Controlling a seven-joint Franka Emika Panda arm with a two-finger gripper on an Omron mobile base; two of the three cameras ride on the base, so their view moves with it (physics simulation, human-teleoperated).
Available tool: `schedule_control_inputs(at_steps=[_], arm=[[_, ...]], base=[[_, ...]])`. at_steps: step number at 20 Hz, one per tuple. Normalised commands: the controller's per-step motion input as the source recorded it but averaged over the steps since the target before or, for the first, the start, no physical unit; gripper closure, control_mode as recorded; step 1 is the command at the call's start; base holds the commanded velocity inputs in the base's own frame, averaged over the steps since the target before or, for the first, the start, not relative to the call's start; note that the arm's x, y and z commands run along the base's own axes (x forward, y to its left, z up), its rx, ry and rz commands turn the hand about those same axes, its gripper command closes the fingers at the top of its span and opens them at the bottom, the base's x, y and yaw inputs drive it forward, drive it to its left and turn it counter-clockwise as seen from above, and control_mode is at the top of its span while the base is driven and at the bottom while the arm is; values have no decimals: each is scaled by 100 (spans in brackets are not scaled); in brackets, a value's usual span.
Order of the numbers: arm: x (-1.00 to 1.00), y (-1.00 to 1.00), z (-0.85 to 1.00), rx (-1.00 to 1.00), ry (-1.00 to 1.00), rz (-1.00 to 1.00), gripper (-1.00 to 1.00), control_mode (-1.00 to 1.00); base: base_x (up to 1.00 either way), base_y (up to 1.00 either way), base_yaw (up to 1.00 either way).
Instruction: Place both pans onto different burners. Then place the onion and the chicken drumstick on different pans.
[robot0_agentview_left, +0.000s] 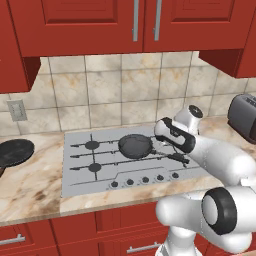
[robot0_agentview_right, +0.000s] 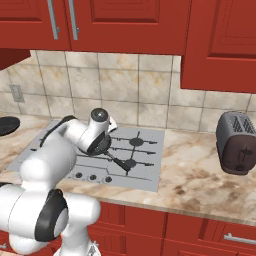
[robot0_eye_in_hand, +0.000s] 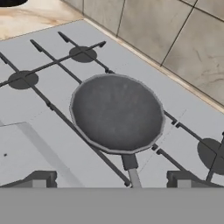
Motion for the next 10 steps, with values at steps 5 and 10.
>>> schedule_control_inputs(at_steps=[5, 10], arm=[[-28, 4, 30, 0, -10, -7, -100, -100], [-26, 0, 20, 0, -12, -8, -100, -100]], base=[[0, 0, 0], [0, 0, 0]])
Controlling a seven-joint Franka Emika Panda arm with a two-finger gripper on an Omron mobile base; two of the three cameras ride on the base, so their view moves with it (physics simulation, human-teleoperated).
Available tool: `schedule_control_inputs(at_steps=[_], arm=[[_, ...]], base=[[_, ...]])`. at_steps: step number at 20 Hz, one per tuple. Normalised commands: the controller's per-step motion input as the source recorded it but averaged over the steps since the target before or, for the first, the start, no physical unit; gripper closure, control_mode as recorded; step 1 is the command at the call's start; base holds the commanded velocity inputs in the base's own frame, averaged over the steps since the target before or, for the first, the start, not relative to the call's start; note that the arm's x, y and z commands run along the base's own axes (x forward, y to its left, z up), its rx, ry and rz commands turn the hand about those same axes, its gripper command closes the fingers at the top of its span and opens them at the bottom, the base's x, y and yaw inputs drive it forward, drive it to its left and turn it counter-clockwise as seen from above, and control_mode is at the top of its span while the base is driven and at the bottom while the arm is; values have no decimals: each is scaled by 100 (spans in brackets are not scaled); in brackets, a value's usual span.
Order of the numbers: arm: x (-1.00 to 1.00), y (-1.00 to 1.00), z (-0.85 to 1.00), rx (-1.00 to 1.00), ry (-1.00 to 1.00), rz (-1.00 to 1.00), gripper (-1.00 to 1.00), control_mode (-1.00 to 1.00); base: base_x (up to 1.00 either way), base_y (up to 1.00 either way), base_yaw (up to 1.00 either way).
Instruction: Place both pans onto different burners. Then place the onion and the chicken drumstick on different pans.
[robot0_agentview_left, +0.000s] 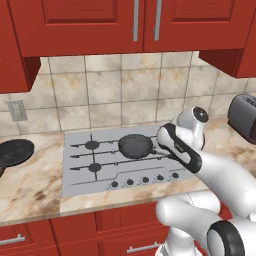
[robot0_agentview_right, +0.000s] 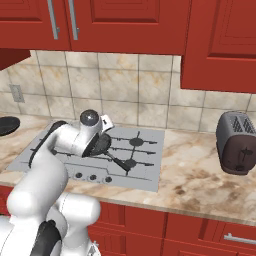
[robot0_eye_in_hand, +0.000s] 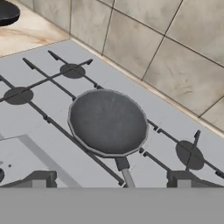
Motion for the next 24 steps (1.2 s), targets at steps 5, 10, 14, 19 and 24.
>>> schedule_control_inputs(at_steps=[5, 10, 14, 19, 24], arm=[[-27, 0, 17, 0, -12, -9, -100, -100], [-23, 0, 15, 0, -5, -10, -100, -100], [-13, 0, 18, 0, 0, -5, -100, -100], [-7, 0, 12, 0, 0, -3, -100, -100], [0, 0, 7, 0, 0, -3, -100, -100]], base=[[0, 0, 0], [0, 0, 0], [0, 0, 0], [0, 0, 0], [0, 0, 0]])
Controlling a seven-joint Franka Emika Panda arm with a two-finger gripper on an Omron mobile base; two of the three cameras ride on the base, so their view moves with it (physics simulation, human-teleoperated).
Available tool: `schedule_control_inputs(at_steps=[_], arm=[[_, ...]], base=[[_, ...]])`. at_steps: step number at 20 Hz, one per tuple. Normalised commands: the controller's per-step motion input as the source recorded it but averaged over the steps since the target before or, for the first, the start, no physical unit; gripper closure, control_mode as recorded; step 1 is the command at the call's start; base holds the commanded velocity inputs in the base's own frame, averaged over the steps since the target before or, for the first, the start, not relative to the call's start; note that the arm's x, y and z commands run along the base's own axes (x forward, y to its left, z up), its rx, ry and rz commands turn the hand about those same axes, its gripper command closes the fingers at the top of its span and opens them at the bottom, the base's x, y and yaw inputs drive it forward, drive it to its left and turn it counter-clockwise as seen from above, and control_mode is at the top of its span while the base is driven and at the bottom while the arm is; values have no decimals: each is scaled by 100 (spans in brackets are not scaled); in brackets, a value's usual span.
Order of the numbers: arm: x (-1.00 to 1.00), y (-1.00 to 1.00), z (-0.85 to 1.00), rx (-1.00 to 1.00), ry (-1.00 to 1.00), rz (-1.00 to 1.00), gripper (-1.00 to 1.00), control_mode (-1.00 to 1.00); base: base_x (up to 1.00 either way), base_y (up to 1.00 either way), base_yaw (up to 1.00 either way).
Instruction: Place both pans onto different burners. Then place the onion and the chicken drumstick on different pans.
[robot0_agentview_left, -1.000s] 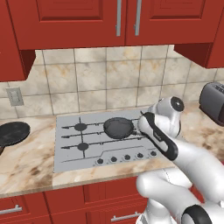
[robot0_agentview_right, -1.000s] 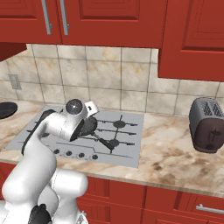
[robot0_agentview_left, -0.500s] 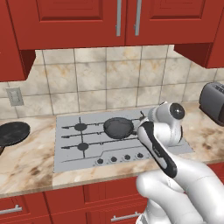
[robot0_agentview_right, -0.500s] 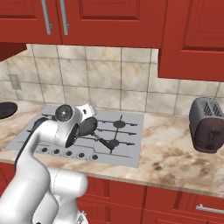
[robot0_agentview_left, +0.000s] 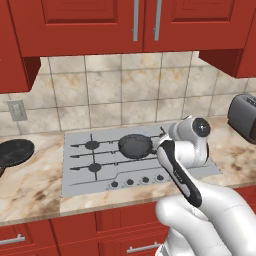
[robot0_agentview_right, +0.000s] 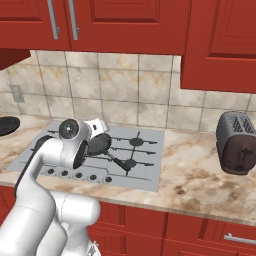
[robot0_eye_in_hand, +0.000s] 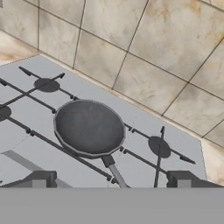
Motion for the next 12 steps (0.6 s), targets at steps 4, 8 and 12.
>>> schedule_control_inputs(at_steps=[4, 8, 12], arm=[[0, 0, 4, 0, 0, -2, -100, -100], [-4, -3, 0, 0, 0, 0, -100, -100], [-5, -1, 0, 0, 0, 0, -100, 100]], base=[[0, 0, 0], [0, 0, 0], [0, 0, 0]])
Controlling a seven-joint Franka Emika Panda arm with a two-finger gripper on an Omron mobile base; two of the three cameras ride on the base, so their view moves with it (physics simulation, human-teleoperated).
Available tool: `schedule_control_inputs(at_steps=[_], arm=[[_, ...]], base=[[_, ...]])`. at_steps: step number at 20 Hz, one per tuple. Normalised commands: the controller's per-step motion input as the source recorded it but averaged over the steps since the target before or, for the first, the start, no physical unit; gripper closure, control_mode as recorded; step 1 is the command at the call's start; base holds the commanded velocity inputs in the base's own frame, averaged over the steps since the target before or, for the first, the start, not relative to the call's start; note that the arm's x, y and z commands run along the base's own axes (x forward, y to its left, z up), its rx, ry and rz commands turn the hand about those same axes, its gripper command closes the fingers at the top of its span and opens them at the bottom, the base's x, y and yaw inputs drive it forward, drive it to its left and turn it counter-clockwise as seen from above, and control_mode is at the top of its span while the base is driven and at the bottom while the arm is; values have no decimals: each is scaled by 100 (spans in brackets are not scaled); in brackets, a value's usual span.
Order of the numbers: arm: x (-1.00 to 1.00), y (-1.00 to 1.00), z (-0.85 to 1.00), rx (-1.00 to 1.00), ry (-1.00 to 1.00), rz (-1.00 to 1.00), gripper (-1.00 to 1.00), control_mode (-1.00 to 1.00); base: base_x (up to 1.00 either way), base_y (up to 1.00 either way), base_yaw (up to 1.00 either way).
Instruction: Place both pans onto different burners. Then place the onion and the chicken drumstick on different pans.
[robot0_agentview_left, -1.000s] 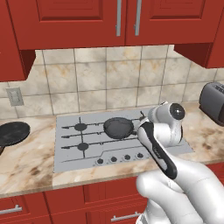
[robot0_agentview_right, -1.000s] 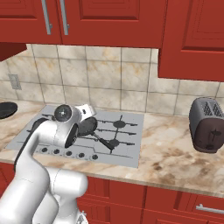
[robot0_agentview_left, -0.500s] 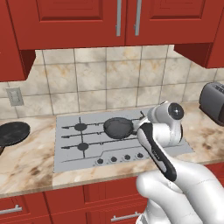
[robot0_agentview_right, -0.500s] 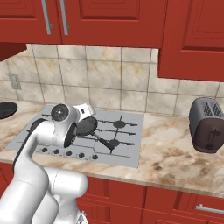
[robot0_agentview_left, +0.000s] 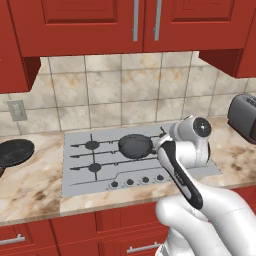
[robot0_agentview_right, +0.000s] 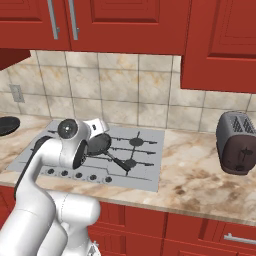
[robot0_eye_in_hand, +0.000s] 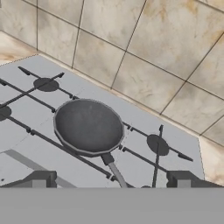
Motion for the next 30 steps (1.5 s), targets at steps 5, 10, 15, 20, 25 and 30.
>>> schedule_control_inputs(at_steps=[5, 10, 15, 20, 25, 30], arm=[[0, 0, 0, 0, 0, 0, -100, 100], [0, 0, 0, 0, 0, 0, -100, 100], [0, 0, 0, 0, 0, 0, -100, 100], [0, 0, 0, 0, 0, 0, -100, 100], [0, 0, 0, 0, 0, 0, -100, 100], [0, 0, 0, 0, 0, 0, -100, 100]], base=[[-2, 0, 0], [-33, 0, 0], [-46, -1, 0], [-35, 1, 0], [-5, 38, 0], [0, 63, 0]])
